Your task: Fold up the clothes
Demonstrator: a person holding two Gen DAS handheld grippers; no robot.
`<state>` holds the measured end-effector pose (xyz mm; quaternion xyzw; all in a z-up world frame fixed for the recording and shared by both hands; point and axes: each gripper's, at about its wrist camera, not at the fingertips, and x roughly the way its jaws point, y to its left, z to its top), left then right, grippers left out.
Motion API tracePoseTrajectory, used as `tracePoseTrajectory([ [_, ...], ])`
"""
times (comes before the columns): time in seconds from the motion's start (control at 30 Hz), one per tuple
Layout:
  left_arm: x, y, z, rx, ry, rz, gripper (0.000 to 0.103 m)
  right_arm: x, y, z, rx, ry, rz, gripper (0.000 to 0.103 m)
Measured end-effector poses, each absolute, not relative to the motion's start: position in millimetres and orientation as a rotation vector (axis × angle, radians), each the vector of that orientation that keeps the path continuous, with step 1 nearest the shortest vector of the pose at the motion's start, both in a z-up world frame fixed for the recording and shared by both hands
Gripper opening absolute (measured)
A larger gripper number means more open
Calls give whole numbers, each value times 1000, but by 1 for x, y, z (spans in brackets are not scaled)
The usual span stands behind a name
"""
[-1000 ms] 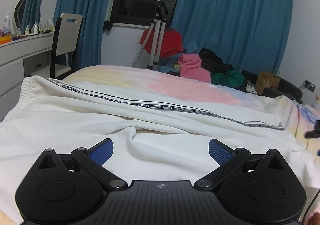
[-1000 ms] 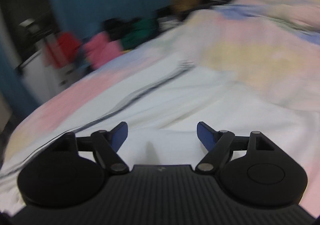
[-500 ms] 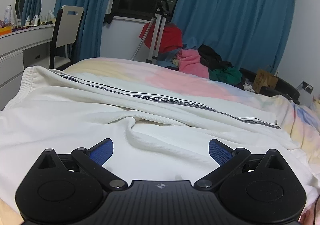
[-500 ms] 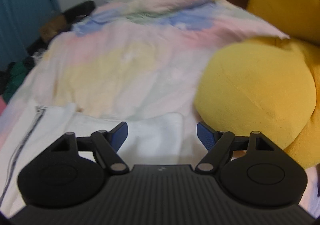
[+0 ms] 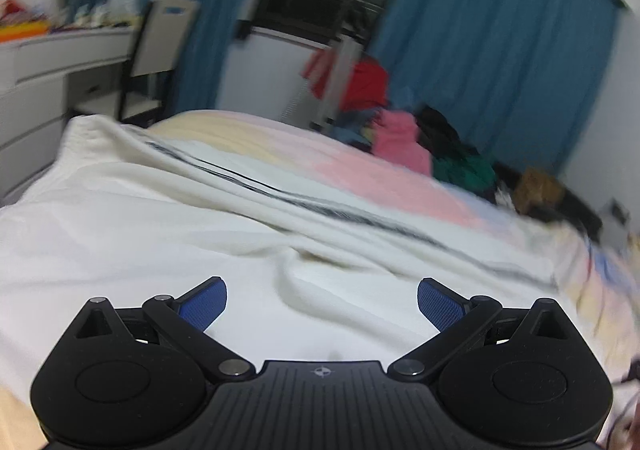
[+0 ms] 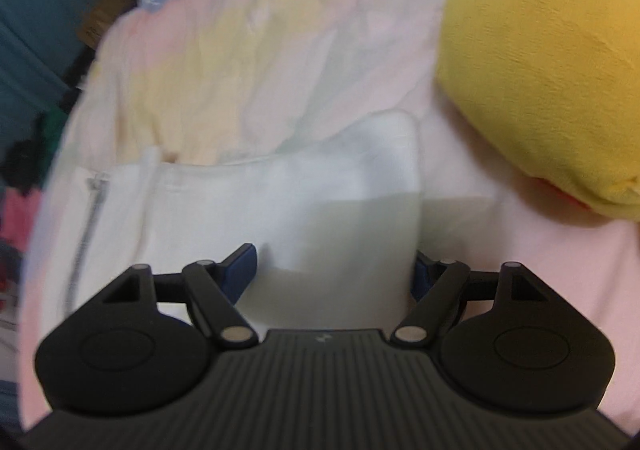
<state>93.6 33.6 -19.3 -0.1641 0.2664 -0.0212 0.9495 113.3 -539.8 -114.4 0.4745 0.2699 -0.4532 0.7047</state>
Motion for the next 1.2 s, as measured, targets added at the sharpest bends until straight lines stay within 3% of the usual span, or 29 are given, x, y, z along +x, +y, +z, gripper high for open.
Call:
tracePoseTrajectory([
  [0.23,53,181,5,-703,393,276,101,119,-535,-103,1060,512,-899,64],
  [0.37,15,236,-20,-883,358,438,101,110,-540,-116,1184,503,-903,29],
  [0.53,20,261,-54,-1138,442,404,97,98,-532,-101,1186,389,-893,8],
  [0.73,29,251,-88,-1246,615,397,89,96,-521,-77,1106,270,-863,7],
  [0.93,37,256,-97,-1263,628,409,86,97,-529,-90,1139,300,-885,7],
  [1.07,48,260,-107,-1303,641,378,63,105,-533,-98,1148,319,-909,7],
  [1.17,52,259,-106,-1300,623,377,34,108,-531,-94,1127,302,-911,7],
  [1.2,53,259,-106,-1296,612,370,19,108,-530,-92,1117,292,-909,7],
])
